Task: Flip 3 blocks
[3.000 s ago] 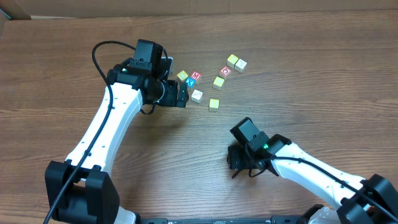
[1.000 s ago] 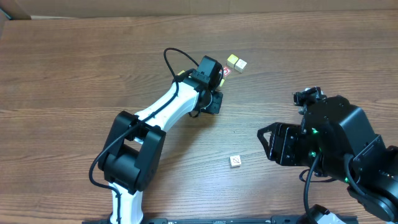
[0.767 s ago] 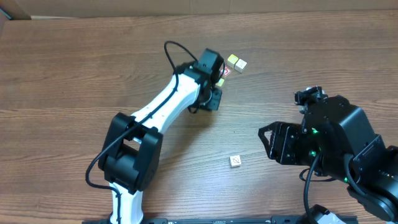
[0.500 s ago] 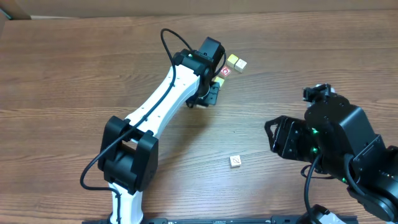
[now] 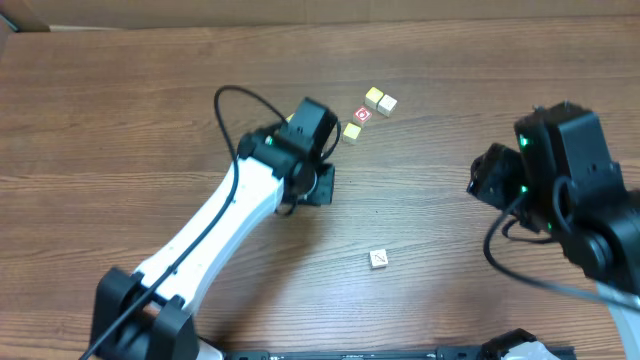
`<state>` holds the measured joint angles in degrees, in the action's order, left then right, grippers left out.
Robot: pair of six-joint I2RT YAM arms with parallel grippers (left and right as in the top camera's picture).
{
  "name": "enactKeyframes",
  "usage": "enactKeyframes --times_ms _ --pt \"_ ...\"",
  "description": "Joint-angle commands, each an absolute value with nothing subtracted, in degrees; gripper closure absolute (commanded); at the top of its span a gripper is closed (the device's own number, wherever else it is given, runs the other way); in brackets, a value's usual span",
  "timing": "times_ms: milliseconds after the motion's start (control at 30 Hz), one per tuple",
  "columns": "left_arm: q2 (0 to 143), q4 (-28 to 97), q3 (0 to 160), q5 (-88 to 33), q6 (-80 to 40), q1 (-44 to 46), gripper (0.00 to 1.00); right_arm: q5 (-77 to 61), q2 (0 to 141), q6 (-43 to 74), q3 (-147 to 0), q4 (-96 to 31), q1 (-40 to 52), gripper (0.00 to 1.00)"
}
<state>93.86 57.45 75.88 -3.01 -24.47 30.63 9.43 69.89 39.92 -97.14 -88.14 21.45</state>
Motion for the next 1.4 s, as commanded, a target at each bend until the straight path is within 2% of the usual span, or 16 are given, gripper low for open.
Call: enactKeyframes --times_ms 0,233,500,1367 --pt "89.82 54.28 65.65 -7.4 -30.48 32.49 0.96 7.73 73.06 36.1 -97.89 -87.88 18.46 0.46" --pt "89.12 42.19 50.68 -9.39 -39.88 38.13 0.96 6.09 77.71 34.37 -97.84 -87.83 17.82 0.48" --pt "89.12 32.88 46.89 -10.61 -43.59 41.87 0.96 5.87 78.46 34.17 -97.84 -88.12 17.82 0.48" --pt "89.47 27.27 46.87 -12.08 -49.36 48.9 0.96 5.82 78.46 34.22 -97.84 -90.8 17.82 0.48"
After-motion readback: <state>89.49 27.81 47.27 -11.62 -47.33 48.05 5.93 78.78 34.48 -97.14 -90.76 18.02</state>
